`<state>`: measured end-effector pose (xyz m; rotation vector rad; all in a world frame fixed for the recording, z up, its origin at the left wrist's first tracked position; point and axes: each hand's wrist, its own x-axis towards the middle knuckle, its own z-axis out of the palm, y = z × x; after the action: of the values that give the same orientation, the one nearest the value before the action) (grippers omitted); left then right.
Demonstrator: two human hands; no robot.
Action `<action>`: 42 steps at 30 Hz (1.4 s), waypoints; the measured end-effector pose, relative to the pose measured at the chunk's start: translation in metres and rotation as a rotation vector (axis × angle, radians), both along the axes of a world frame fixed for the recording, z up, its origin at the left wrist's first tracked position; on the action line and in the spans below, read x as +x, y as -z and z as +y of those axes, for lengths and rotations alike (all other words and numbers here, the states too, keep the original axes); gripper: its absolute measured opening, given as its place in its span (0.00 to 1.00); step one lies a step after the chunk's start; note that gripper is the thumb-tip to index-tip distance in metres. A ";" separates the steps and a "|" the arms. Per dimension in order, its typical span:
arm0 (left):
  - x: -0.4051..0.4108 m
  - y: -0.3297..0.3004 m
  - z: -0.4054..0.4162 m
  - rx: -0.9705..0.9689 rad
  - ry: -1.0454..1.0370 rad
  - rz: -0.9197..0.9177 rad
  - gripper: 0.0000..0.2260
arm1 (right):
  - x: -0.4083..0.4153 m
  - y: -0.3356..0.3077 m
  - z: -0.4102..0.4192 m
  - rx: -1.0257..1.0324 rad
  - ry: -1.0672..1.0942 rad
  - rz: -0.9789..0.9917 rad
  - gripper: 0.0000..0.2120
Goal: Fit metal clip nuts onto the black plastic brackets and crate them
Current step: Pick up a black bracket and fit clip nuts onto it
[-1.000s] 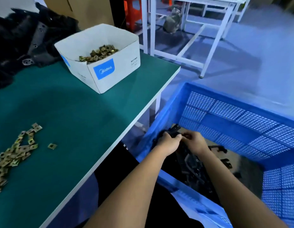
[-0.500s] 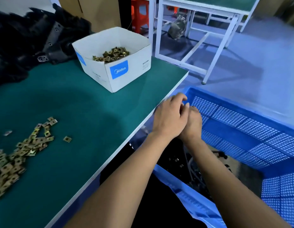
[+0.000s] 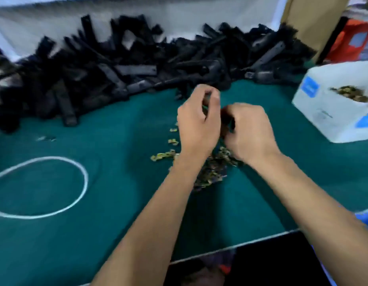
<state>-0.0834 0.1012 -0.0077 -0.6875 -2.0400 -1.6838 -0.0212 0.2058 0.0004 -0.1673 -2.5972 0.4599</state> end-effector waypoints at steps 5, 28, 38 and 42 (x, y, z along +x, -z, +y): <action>-0.064 0.023 -0.148 -0.069 -0.433 -0.119 0.08 | -0.093 0.004 -0.123 0.046 -0.323 -0.073 0.02; -0.113 0.032 -0.238 0.480 -0.951 -0.392 0.08 | -0.270 0.015 -0.278 0.432 -0.417 -0.407 0.19; -0.109 0.034 -0.224 0.360 -0.785 -0.447 0.06 | -0.216 0.016 -0.132 0.419 -0.385 -0.384 0.10; -0.101 0.035 -0.199 0.260 -0.612 -0.403 0.05 | -0.179 0.001 -0.090 0.216 -0.412 -0.171 0.19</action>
<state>-0.1840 -0.0982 -0.0431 0.3648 -1.9360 -1.7342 -0.2000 0.1155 -0.0009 0.4264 -2.8302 0.3098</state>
